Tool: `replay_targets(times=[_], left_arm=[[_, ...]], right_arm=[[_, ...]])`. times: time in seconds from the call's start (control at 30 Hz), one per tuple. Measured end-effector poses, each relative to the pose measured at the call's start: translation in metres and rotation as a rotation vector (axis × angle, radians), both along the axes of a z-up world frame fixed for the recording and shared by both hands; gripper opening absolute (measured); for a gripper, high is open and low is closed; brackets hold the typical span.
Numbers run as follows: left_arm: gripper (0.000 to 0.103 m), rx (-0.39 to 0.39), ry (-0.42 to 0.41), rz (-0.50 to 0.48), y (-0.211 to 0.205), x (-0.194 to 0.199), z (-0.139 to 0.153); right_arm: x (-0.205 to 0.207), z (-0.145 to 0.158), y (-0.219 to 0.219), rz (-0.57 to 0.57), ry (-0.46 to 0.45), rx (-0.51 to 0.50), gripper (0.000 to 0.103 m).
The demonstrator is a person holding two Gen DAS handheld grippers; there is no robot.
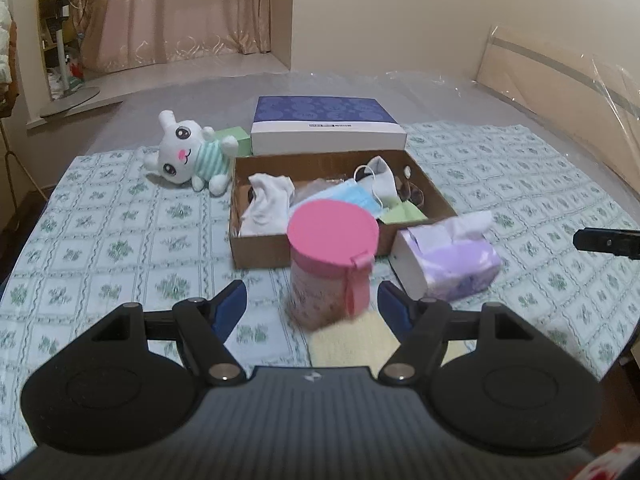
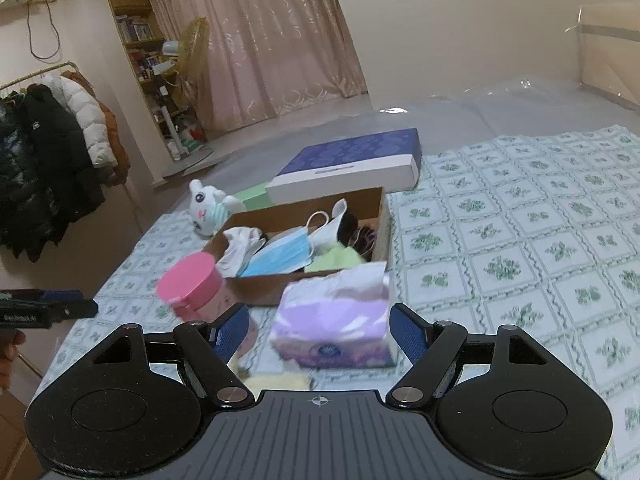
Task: Organize soft objects
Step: 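Move left tool to yellow towel while right tool reaches folded white cloth, then close left tool on yellow towel while right tool grips white cloth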
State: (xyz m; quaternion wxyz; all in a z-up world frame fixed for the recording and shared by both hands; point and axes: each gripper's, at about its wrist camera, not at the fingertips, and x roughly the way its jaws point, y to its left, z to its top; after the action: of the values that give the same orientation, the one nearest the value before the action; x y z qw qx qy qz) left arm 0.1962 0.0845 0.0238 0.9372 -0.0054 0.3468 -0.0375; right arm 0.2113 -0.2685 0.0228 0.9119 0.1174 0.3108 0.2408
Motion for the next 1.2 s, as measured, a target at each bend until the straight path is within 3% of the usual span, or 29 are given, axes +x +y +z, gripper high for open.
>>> replay_targets(times=[0.57,0.97,1.2], left_arm=[[0.07,0.013,-0.014,0.07,-0.026,-0.083,-0.016],[0.07,-0.071,0.021,0.084,-0.044,-0.104,-0.033],[0.07,-0.076,0.03,0.078,-0.053,-0.11,-0.043]], right_arm=[[-0.082,-0.018,0.019,0.002,0.048,-0.006,0.077],[-0.106,-0.039,0.025,-0.03,0.087,-0.046,0.077],[-0.114,-0.051,0.027,-0.024,0.125,-0.05,0.077]])
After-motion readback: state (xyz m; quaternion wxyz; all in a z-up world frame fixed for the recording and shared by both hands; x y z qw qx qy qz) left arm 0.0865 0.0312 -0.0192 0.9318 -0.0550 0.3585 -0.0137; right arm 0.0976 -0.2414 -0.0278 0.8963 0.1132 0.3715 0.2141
